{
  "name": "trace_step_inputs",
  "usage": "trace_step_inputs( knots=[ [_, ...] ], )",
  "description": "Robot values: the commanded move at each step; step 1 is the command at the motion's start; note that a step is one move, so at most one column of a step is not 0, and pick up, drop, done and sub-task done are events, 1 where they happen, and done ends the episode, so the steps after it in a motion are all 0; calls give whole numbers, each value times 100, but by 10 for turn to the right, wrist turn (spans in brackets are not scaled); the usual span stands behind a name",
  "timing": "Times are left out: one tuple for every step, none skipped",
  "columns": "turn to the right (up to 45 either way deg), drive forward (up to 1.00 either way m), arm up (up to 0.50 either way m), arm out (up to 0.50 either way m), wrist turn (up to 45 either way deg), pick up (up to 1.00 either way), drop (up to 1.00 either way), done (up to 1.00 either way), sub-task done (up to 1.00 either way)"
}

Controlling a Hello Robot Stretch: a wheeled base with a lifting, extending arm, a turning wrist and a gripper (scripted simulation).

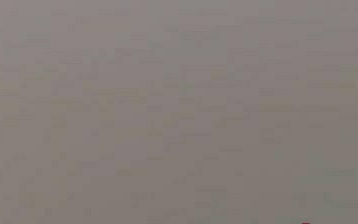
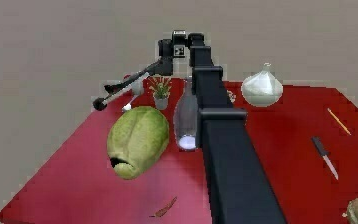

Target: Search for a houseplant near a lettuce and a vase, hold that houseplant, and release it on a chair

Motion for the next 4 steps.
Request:
trace_step_inputs(
  knots=[
    [0,0,0,0,450,0,0,0,0],
    [0,0,0,0,390,0,0,0,0],
    [0,0,-16,0,0,0,0,0,0],
    [0,0,0,0,0,100,0,0,0]
  ],
)
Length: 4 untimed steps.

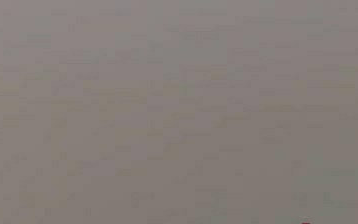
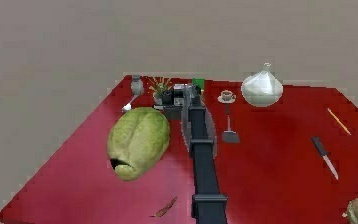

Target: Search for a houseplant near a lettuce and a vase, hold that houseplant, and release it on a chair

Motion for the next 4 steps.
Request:
trace_step_inputs(
  knots=[
    [0,0,10,0,0,0,0,0,0],
    [0,0,6,0,0,0,0,0,0],
    [0,0,0,0,-450,0,0,0,0],
    [0,0,0,0,-450,0,0,0,0]
  ],
)
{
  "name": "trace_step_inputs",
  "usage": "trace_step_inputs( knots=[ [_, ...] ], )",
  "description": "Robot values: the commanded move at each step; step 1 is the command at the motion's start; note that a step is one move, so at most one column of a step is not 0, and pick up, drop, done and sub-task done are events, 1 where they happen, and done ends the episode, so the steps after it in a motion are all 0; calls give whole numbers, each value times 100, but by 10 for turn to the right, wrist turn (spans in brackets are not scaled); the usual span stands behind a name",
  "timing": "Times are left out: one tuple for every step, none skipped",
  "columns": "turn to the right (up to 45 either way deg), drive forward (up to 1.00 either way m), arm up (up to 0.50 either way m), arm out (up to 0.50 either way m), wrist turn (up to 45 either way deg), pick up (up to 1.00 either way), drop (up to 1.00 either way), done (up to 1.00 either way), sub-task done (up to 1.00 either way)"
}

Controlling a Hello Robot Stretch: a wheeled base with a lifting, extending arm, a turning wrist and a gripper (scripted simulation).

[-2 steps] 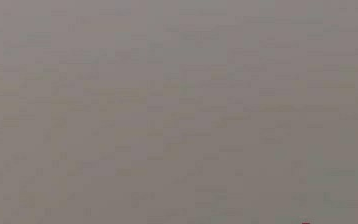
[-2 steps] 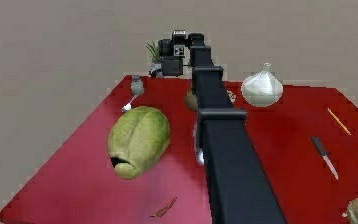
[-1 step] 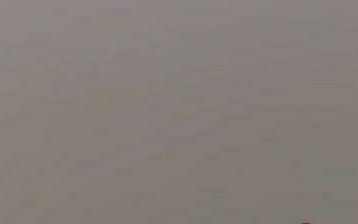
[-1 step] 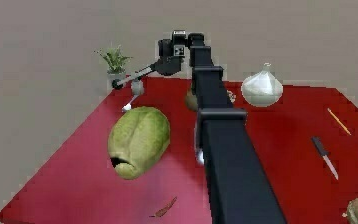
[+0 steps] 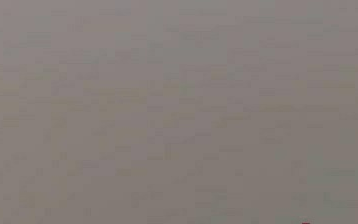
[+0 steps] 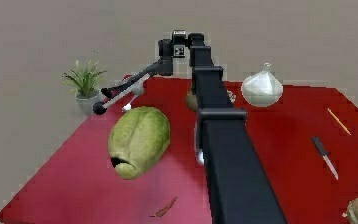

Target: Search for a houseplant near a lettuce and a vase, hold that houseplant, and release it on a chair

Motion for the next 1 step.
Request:
trace_step_inputs(
  knots=[
    [0,0,0,0,-330,0,0,0,0]
  ],
)
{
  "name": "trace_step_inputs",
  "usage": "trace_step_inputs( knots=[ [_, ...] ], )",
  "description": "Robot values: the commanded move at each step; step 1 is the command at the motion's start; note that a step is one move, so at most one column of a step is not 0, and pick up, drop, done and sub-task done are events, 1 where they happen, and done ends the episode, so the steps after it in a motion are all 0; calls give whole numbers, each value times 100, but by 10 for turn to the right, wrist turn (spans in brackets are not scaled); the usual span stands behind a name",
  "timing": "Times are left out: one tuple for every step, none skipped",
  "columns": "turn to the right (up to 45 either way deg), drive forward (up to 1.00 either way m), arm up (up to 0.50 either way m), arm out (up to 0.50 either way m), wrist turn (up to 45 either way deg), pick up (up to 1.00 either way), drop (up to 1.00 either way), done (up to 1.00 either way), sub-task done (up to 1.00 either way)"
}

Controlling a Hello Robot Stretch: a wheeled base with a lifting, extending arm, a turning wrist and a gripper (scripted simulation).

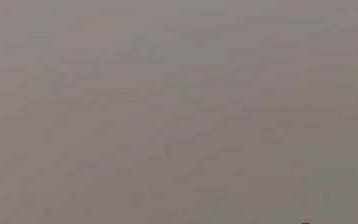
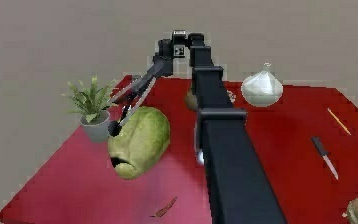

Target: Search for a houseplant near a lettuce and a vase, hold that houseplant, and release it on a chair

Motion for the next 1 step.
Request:
trace_step_inputs(
  knots=[
    [0,0,0,-46,0,0,0,0,0]
  ],
)
